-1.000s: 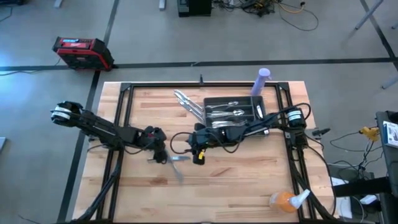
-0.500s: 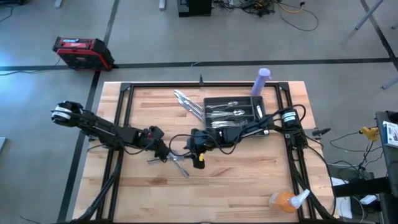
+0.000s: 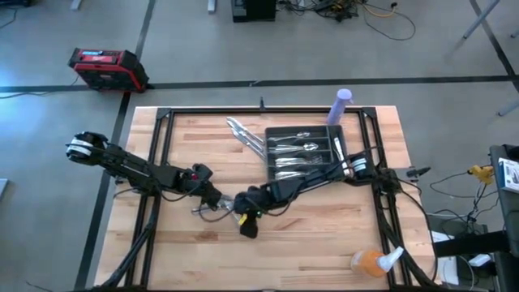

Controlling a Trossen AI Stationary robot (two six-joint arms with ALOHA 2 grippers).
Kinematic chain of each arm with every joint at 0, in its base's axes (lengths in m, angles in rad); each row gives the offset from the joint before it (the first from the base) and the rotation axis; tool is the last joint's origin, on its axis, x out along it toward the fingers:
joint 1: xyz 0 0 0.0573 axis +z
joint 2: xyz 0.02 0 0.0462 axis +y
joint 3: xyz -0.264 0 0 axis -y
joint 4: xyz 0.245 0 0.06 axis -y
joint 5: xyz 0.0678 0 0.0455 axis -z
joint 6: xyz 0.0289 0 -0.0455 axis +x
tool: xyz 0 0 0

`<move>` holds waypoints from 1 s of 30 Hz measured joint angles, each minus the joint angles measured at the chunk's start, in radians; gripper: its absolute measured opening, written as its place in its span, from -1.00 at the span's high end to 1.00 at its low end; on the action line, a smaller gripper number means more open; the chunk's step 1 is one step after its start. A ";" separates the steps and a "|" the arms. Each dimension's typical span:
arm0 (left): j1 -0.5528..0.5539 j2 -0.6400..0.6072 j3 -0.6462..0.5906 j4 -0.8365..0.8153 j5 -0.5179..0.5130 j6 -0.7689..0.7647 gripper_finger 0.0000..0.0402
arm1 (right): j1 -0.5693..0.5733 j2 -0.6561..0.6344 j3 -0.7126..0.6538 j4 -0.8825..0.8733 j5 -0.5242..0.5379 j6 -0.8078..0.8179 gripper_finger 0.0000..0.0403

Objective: Sort silverware
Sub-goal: Put the silver knife into the gray silverware tray

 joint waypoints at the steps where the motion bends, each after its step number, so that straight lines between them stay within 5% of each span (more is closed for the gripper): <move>1: 0.000 0.000 0.000 0.000 -0.001 0.000 1.00 | 0.004 0.008 0.024 -0.011 0.008 0.000 0.09; 14: 0.014 -0.002 -0.002 -0.001 -0.029 0.007 1.00 | -0.037 0.176 0.260 -0.167 0.001 -0.018 0.09; 25: 0.026 -0.002 -0.004 -0.004 -0.058 0.003 1.00 | -0.072 0.186 0.282 -0.401 0.287 -0.056 0.09; 30: 0.026 -0.005 -0.005 -0.007 -0.058 0.011 1.00 | -0.075 0.180 0.280 -0.413 0.312 -0.118 0.09</move>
